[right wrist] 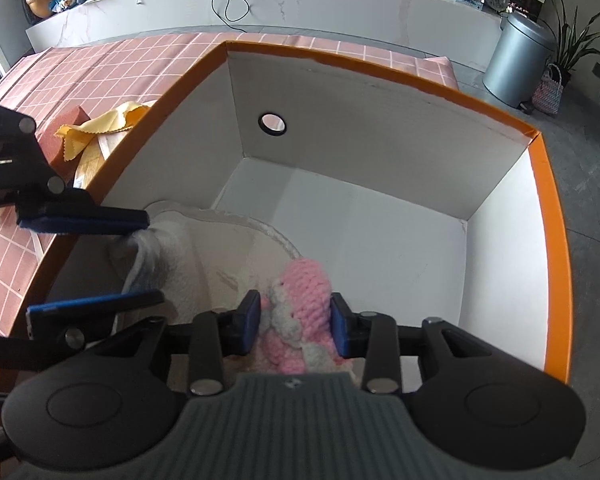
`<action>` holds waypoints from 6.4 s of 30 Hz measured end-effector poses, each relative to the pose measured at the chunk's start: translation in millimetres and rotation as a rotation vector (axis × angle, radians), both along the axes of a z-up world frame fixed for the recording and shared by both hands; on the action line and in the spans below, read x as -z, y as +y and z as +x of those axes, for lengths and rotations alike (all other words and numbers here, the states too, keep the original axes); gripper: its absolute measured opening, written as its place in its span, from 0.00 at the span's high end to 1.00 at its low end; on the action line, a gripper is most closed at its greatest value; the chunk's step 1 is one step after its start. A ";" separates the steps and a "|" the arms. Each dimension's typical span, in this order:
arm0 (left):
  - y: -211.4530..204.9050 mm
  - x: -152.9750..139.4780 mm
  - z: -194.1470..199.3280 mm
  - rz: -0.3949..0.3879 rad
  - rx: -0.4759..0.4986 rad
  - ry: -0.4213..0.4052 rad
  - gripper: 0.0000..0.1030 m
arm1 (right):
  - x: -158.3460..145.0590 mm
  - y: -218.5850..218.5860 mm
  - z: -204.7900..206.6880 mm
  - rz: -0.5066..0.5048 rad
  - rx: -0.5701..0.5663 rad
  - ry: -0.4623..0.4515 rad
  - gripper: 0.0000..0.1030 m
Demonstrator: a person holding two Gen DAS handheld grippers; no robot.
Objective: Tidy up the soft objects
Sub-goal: 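Open both grippers to release the knitted toy and mitt in the box, then move the left gripper to the white plastic bag while the right approaches the red sponge, then grasp the white plastic bag with the left gripper while the right grasps the red sponge, then carry the plastic bag and red sponge with both grippers over the orange box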
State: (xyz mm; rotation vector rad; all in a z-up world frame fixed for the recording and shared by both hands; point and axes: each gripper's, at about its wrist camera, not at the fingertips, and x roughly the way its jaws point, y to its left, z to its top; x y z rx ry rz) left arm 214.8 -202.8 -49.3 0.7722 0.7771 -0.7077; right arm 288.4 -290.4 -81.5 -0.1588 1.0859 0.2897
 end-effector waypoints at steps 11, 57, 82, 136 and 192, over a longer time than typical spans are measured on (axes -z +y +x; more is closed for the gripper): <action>8.3 -16.8 -11.0 -0.041 -0.006 -0.049 0.38 | -26.8 -4.4 -18.2 -0.035 0.026 -0.060 0.41; 196.7 -34.1 -114.2 -0.515 -0.577 -0.150 0.37 | -87.1 142.6 -169.6 0.050 0.016 -0.559 0.30; 278.7 4.7 -89.0 -0.547 -0.859 -0.162 0.23 | -21.8 199.8 -113.0 0.065 -0.020 -0.406 0.32; 299.2 12.6 108.8 -0.304 -0.846 0.411 0.45 | 2.9 247.3 31.2 0.210 -0.008 -0.032 0.52; 190.8 -81.5 -134.7 -0.577 -0.626 -0.418 0.46 | -124.1 75.9 -206.5 0.069 0.103 -0.688 0.60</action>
